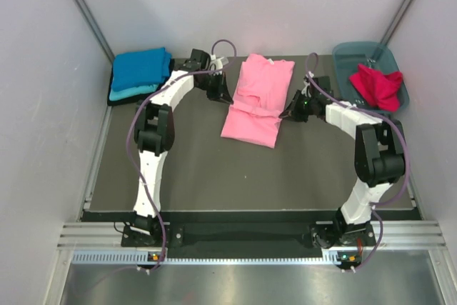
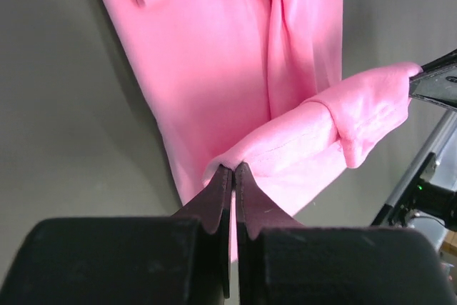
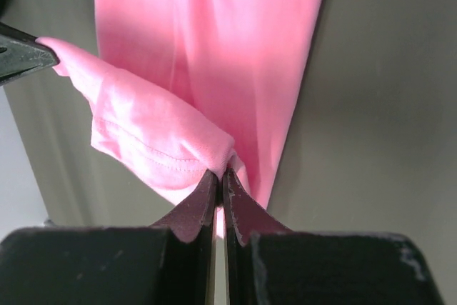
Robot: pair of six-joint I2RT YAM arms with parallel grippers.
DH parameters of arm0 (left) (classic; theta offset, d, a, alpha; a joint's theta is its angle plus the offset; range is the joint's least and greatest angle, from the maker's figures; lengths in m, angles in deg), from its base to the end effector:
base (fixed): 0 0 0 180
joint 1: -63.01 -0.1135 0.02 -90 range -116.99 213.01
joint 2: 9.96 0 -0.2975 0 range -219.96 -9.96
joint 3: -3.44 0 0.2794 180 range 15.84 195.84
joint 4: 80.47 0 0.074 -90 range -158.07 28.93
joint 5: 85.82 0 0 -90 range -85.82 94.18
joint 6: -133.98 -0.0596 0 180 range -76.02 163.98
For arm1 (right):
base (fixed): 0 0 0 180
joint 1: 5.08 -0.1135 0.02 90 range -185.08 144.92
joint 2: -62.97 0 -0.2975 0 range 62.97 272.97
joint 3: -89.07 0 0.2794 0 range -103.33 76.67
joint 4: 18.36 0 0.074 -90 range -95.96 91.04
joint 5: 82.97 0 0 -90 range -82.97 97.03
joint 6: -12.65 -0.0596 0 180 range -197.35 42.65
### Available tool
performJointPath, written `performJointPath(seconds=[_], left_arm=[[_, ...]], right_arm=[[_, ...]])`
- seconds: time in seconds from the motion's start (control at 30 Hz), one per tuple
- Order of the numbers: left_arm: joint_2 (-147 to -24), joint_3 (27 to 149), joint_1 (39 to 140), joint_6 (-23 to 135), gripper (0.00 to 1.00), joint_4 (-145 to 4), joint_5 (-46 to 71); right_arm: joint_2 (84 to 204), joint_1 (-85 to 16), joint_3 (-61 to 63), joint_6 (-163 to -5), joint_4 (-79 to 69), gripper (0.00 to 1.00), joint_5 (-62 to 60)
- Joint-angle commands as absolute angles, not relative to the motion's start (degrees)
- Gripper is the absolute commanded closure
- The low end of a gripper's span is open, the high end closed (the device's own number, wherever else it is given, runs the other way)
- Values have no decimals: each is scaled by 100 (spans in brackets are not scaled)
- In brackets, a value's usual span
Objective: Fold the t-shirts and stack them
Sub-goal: Fold the tshirt
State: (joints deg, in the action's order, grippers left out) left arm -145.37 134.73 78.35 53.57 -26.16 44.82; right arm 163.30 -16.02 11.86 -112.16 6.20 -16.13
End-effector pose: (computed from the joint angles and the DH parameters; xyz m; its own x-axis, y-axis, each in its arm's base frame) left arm 0.5423 -0.1890 0.2007 -0.8984 0.1154 -0.4238 0.3853 0.6702 -0.6344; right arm 0.4050 0.1022 0.2012 -0.8441 0.3714 -0.3868 0.0577 0.7800 0.6231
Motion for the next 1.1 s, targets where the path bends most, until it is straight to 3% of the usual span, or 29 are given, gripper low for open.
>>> performJointPath(seconds=[0.0,0.37,0.4,0.43,0.47,0.5,0.57,0.7,0.8,0.87,1.07], left_arm=[[-14742,14012,7813,5400,100,-3044,4514],[-15032,14337,7936,5427,100,-3432,4119],[-15049,14372,7953,5401,95,-3423,4066],[-15067,14416,8006,5366,89,-3432,4022],[-15067,14434,8024,5304,81,-3415,3882],[-15058,14451,8041,5304,72,-3406,3794],[-14927,14460,8059,5330,66,-3336,3478],[-14365,14268,8024,5576,46,-3081,2557],[-13838,13767,7884,5533,37,-2888,2798],[-13548,13310,7796,5471,34,-2563,3105],[-13134,11518,7541,5856,42,-2202,4495]], right_arm=[[16562,-1431,681,-10961,301,100,-1485],[17081,-1317,232,-10811,178,100,-1415],[17072,-1317,258,-10811,160,100,-1380],[17046,-1325,284,-10803,169,95,-1345],[17020,-1325,328,-10803,160,77,-1319],[16985,-1325,337,-10803,177,69,-1284],[16818,-1317,390,-10750,256,48,-1292],[16301,-1290,662,-10872,458,45,-1519],[16062,-1290,1241,-11206,467,45,-1827],[15921,-1325,1714,-11514,511,44,-1916],[15947,-1545,2568,-11866,398,48,-2188]])
